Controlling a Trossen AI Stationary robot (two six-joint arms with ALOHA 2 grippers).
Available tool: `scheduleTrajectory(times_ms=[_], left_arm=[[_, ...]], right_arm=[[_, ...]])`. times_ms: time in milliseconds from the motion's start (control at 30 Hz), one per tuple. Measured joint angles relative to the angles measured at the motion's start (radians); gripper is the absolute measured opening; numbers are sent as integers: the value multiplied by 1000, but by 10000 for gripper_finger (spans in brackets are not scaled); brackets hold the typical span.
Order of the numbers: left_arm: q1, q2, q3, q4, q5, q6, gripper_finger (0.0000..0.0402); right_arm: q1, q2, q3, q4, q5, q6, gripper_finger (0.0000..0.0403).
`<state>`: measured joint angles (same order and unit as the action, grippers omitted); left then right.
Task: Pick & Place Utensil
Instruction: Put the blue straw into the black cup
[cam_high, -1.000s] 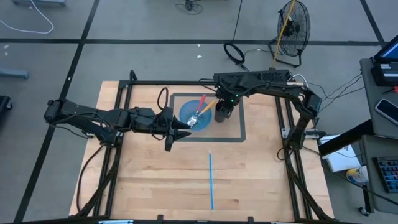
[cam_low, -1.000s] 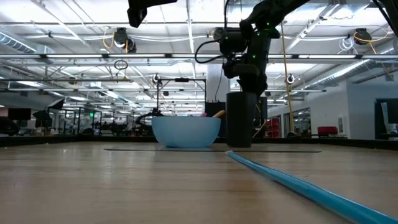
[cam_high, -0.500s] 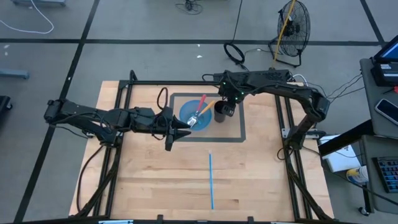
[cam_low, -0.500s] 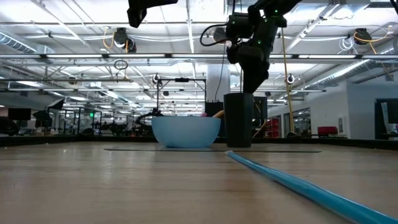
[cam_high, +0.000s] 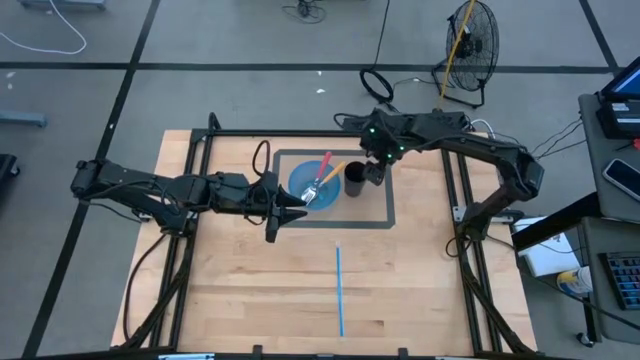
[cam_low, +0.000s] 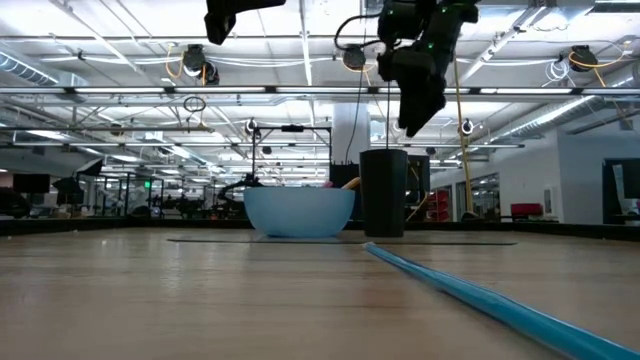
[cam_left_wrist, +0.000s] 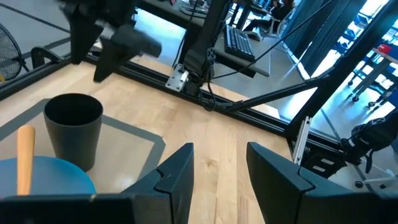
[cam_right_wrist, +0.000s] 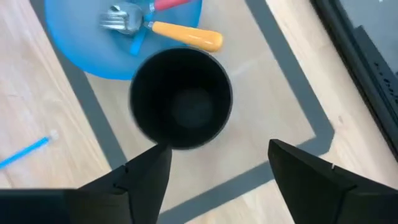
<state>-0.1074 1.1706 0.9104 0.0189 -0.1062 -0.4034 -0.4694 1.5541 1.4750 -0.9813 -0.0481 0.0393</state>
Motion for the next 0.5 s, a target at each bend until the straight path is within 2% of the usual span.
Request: scheduleTrajectory(times_ms=[367, 500], left_arm=[[0, 0, 0, 0, 1, 2, 152], [0, 0, 0, -1, 56, 1, 152]], right_arm=[[48, -205, 0, -11, -1, 114, 257], [107, -287, 0, -12, -1, 152, 256]])
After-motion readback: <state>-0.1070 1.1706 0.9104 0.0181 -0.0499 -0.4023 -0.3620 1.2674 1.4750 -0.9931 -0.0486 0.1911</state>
